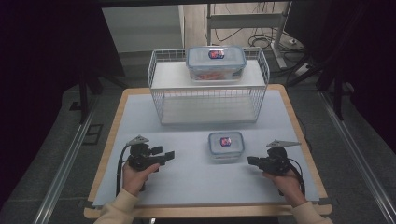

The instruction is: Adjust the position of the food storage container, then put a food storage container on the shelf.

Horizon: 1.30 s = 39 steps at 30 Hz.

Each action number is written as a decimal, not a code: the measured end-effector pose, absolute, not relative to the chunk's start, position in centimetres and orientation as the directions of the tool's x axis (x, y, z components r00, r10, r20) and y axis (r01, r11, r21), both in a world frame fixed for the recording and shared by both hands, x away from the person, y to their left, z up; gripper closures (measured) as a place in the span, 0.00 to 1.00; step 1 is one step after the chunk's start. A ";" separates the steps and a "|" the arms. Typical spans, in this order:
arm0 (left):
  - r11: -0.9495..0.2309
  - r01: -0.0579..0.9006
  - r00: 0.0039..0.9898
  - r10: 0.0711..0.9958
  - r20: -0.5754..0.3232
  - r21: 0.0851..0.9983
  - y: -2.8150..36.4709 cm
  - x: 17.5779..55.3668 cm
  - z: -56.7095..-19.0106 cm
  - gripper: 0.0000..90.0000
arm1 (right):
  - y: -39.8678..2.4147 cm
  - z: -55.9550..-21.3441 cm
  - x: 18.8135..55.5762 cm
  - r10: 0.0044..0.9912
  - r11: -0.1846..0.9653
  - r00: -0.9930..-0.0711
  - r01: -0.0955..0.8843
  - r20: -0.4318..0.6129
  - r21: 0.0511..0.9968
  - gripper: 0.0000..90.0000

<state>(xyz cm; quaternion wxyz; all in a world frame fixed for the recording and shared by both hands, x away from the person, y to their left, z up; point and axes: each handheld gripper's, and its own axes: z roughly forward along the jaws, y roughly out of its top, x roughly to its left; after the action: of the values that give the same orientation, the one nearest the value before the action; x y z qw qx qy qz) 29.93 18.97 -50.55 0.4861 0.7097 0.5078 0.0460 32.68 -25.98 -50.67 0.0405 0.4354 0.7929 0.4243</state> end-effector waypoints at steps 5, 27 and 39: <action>-0.015 0.675 0.484 0.763 -0.428 0.738 18.9 29.9 -50.5 0.33 | -25.8 -50.8 32.7 0.716 0.273 -0.626 0.658 0.308 0.702 0.99; -0.037 0.708 0.484 0.753 -0.446 0.706 14.3 32.6 -50.0 0.22 | -26.6 -49.3 35.1 0.667 0.203 -0.625 0.677 0.406 0.708 0.34; -0.051 0.771 0.479 0.704 -0.525 0.635 8.7 36.8 -51.4 0.22 | -25.7 -49.8 38.7 0.677 0.179 -0.581 0.725 0.451 0.664 0.30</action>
<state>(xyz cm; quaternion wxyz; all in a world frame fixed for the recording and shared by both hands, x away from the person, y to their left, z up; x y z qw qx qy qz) 36.80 8.73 -51.38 0.4641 0.7239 0.5092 -0.0360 38.75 -25.70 -49.80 -0.0269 0.4569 0.7675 0.4489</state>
